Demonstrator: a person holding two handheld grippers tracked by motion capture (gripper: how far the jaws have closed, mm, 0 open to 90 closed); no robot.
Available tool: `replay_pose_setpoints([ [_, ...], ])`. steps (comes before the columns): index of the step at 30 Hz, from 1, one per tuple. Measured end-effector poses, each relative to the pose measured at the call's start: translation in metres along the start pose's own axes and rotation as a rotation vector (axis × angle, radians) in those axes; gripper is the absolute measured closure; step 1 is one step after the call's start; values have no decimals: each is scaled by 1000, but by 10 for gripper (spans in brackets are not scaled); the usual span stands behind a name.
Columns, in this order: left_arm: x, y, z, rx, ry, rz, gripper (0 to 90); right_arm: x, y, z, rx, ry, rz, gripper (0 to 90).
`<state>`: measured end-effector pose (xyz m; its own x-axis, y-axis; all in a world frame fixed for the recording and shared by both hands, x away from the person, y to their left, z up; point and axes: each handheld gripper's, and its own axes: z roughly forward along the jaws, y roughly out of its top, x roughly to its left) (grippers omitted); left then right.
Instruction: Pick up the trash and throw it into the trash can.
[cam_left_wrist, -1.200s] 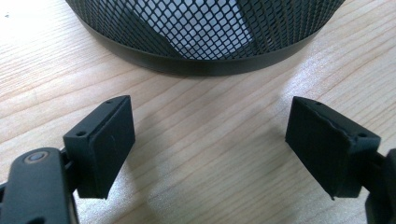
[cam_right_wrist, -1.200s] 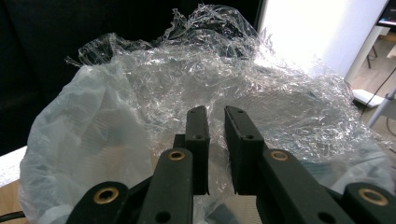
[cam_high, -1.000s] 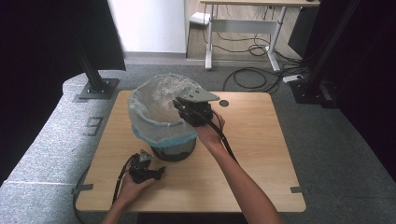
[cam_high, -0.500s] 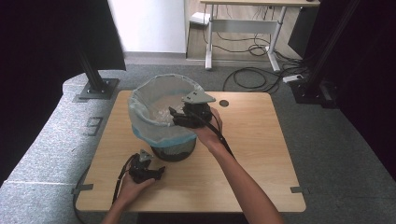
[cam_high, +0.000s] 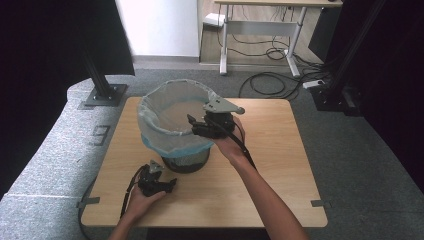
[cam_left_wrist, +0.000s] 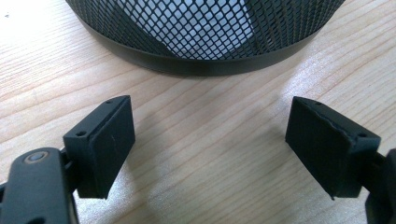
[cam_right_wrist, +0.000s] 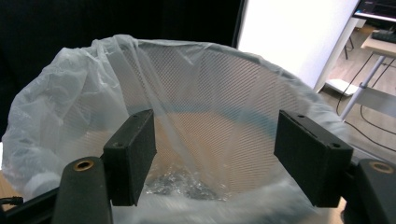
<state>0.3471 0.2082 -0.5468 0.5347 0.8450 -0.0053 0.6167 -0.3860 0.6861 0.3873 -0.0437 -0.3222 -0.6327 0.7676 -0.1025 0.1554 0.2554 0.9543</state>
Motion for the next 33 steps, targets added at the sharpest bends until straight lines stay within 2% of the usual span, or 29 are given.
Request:
replay_pose_setpoints([
  [9,0,0,0,0,-1,0,155,-18,-11,-26,-26,-35,25,287],
  [16,0,0,0,0,-2,1,155,-35,-30,-46,-36,-70,44,287],
  [23,0,0,0,-3,-2,-4,156,-54,-50,-67,-23,-105,68,287],
  [26,0,0,0,-3,-3,-3,156,-65,-68,-77,-3,-128,78,287],
  [27,0,0,0,-3,-2,-3,156,-65,-68,-77,-3,-128,78,287],
  [33,0,0,0,-3,-3,-3,156,-81,-102,-84,45,-156,115,288],
])
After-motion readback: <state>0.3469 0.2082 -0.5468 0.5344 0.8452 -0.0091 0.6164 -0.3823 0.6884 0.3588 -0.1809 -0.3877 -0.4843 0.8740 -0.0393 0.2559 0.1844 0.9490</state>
